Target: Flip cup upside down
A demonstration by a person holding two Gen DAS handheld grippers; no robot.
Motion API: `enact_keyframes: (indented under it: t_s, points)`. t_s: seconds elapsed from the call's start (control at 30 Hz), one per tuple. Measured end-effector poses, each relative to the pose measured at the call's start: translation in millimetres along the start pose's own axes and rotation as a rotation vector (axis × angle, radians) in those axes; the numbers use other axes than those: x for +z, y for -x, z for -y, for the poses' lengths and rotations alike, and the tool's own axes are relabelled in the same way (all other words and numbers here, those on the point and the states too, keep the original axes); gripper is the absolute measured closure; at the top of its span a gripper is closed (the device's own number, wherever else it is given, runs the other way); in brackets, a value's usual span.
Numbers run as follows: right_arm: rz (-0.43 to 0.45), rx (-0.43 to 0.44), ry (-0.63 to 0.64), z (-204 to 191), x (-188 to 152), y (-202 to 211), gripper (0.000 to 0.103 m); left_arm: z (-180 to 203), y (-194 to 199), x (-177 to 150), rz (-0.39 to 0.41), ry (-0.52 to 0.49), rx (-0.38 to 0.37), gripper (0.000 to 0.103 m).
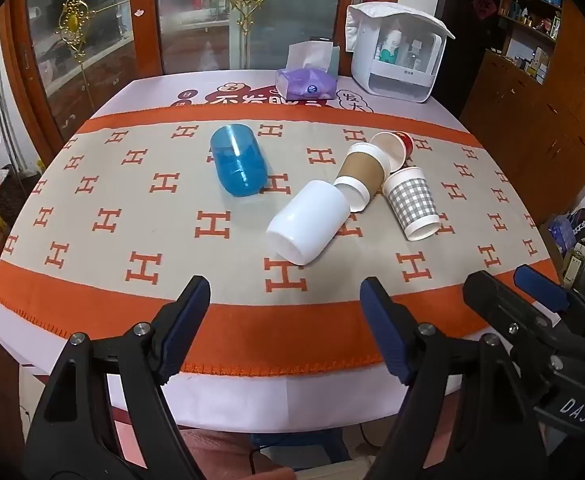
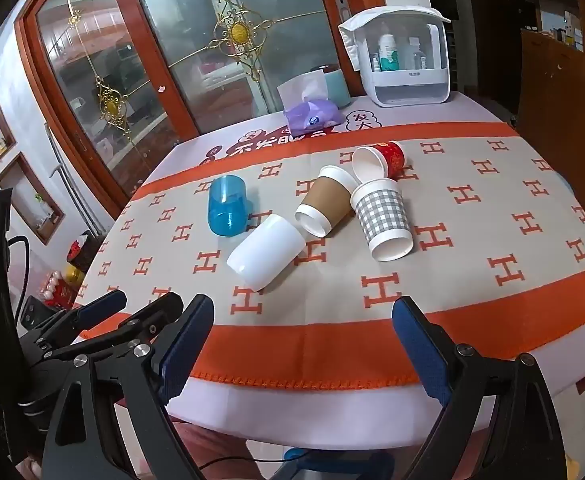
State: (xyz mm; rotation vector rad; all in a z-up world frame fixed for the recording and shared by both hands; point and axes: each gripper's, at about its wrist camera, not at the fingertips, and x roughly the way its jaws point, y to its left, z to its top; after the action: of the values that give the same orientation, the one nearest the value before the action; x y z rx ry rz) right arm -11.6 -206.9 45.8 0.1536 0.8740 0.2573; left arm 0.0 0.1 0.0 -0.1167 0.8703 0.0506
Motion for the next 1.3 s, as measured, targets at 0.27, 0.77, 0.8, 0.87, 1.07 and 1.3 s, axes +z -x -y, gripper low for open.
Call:
enact_keyframes:
  t_s: [0.27, 0.77, 0.8, 0.87, 1.07, 1.3]
  points:
    - [-0.007, -0.006, -0.005, 3, 0, -3, 0.011, -7, 0, -1, -0.009, 0.003, -0.005, 0.028]
    - [-0.022, -0.013, -0.006, 2, -1, 1, 0.011, 3, 1, -6, -0.008, -0.001, 0.013, 0.030]
    - [-0.022, -0.014, -0.006, 2, -1, 0, 0.011, 4, 1, -6, -0.011, -0.001, 0.015, 0.030]
    - [-0.016, -0.010, -0.011, 5, -1, 4, 0.011, 4, 0, -6, -0.017, -0.001, 0.017, 0.030]
    - [-0.016, -0.011, -0.010, 5, -2, 3, 0.011, 5, -3, -6, -0.033, 0.002, 0.026, 0.030]
    - [-0.016, -0.009, -0.011, 6, -2, 4, 0.011, 4, -5, -8, -0.038, 0.003, 0.030, 0.030]
